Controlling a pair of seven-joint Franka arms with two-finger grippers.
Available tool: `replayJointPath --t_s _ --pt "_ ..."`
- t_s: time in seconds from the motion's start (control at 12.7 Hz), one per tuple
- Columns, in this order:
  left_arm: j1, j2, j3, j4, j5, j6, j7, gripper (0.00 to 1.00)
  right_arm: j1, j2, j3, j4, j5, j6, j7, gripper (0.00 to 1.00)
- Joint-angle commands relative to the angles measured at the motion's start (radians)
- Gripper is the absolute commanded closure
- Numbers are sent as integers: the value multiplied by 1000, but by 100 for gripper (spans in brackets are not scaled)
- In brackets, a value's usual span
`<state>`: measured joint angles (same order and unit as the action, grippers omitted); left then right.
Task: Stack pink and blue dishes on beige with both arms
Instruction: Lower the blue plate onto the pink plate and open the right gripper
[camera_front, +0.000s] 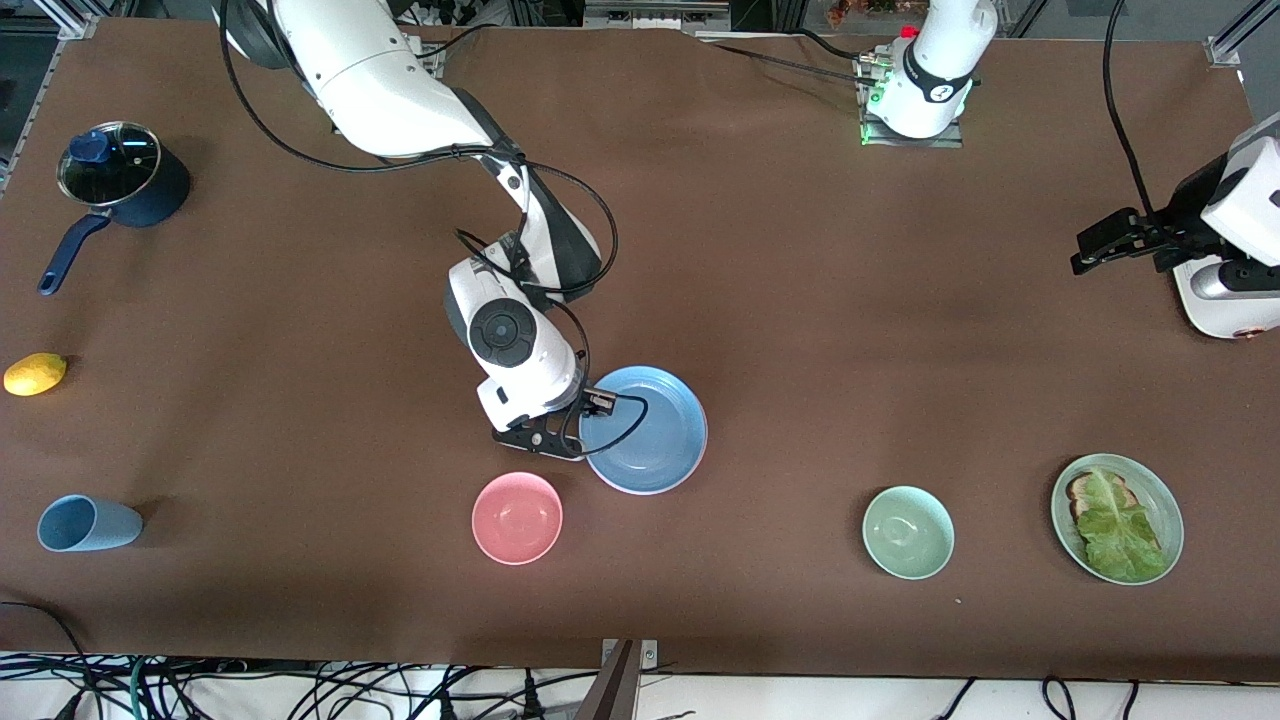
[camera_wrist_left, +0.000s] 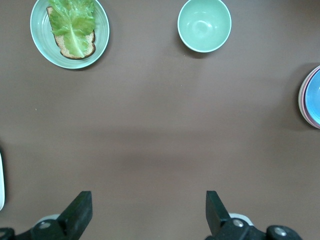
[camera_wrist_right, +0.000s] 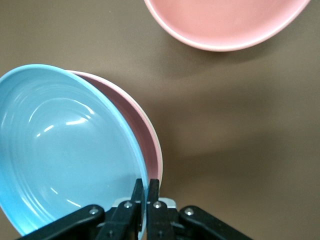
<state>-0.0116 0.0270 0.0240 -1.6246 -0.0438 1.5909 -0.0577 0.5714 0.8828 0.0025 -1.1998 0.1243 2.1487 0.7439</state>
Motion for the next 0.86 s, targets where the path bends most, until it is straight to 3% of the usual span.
replayJointPath --t_s 0.0,0.79 --pt "5 31 4 37 24 -19 12 0 7 7 -4 9 24 13 6 100" --pt "5 47 2 74 24 -20 10 0 7 7 4 -7 64 34 6 100"
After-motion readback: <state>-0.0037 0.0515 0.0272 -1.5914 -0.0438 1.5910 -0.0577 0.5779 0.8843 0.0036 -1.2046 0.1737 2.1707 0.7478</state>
